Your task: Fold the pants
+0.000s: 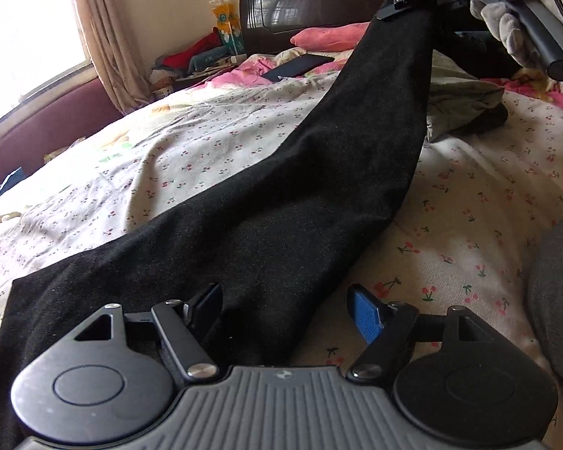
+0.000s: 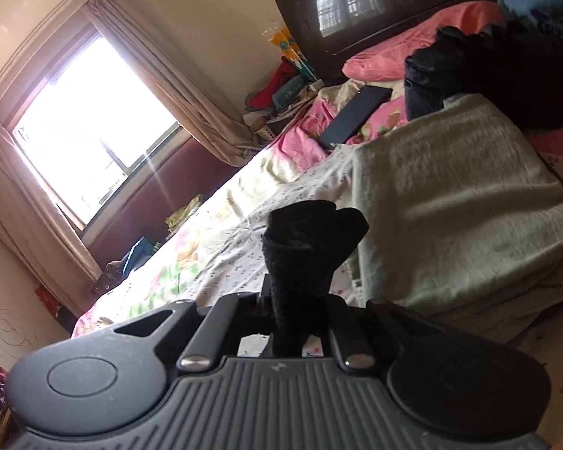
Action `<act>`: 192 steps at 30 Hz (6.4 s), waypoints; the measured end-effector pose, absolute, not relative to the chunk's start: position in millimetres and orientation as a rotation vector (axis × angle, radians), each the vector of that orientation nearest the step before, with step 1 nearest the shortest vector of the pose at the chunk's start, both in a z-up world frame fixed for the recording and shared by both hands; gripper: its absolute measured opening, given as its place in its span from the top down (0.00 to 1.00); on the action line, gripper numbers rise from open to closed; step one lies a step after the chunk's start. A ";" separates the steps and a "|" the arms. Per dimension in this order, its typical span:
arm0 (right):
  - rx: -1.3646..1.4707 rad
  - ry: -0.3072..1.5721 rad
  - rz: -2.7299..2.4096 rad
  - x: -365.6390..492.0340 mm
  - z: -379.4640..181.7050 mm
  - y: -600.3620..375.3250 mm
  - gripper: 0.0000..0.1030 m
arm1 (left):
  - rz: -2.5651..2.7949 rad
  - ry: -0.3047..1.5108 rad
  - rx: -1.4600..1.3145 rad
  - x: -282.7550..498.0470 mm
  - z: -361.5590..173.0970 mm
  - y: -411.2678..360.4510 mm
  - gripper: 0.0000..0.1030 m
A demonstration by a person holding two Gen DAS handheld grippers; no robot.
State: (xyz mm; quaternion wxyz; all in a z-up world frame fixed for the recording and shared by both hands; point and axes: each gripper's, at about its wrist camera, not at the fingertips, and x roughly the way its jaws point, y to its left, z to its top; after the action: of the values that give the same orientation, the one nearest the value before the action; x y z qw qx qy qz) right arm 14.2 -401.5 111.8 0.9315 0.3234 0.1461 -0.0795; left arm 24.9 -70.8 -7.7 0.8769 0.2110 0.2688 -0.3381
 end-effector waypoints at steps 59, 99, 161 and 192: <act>0.062 0.665 0.911 71.1 36.2 144.6 0.68 | 0.099 0.572 0.141 -70.4 5.7 223.1 0.15; -0.017 0.813 1.018 209.6 14.5 -153.0 0.63 | -0.403 0.872 0.056 18.4 8.0 -25.1 0.14; 0.134 0.974 0.859 223.6 16.2 -148.4 0.96 | -0.311 0.761 0.052 4.2 6.2 -49.8 0.23; 0.201 0.977 0.820 228.0 2.4 -158.3 0.96 | -0.298 0.751 -0.216 23.8 12.5 -3.7 0.70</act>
State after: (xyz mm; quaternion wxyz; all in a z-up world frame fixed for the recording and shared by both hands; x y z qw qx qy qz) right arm 228.0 -158.3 2.4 0.7987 0.0938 0.4553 0.3820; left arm 23.8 -3.7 12.5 0.9138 -0.1049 0.3647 -0.1445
